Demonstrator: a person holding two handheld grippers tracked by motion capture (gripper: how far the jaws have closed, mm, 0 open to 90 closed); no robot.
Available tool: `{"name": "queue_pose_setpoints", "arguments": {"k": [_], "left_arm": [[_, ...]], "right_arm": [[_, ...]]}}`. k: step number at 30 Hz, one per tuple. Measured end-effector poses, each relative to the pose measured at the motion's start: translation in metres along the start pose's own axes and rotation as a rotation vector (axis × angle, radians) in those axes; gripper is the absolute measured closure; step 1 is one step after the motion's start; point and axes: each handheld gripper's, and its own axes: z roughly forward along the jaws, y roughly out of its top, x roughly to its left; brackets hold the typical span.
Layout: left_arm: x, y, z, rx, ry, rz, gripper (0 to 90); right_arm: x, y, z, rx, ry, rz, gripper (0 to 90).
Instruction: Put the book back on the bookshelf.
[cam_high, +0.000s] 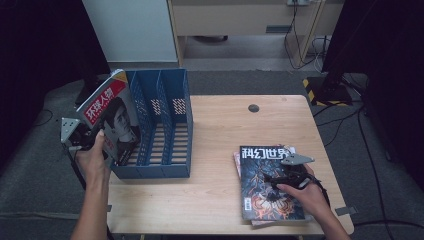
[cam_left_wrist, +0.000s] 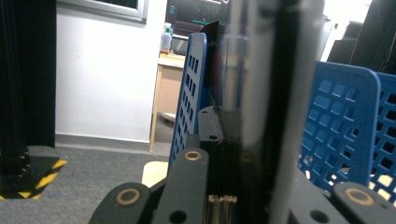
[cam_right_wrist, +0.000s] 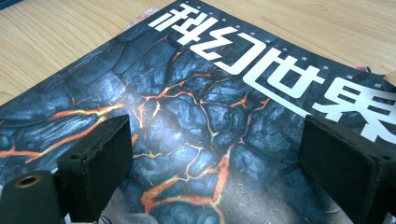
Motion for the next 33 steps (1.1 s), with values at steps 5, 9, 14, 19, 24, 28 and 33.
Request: {"name": "queue_pose_setpoints", "arguments": {"k": [5, 9, 14, 19, 24, 28, 33], "left_arm": [[0.001, -0.005, 0.003, -0.014, -0.001, -0.02, 86.2], [0.003, -0.007, 0.005, -0.008, 0.0, -0.024, 86.2], [0.006, -0.01, 0.005, 0.002, 0.006, -0.036, 86.0], [0.006, -0.009, 0.004, 0.005, 0.013, -0.023, 83.9], [0.004, -0.008, 0.002, 0.028, 0.009, -0.009, 81.8], [0.006, -0.01, 0.0, 0.034, 0.016, -0.026, 75.9], [0.006, -0.012, -0.009, 0.045, 0.021, -0.034, 62.8]], "right_arm": [[0.0, 0.0, 0.0, 0.0, -0.001, -0.002, 10.3], [0.0, 0.0, 0.0, -0.002, -0.005, -0.001, 10.3], [0.0, 0.0, 0.0, -0.002, -0.005, -0.001, 10.3], [0.0, 0.0, 0.0, -0.002, -0.005, -0.001, 10.3], [0.0, 0.0, 0.0, -0.002, -0.005, -0.001, 10.3], [0.0, 0.0, 0.0, -0.002, -0.005, -0.001, 10.3], [0.0, 0.0, 0.0, -0.002, -0.004, -0.001, 10.3]]}}
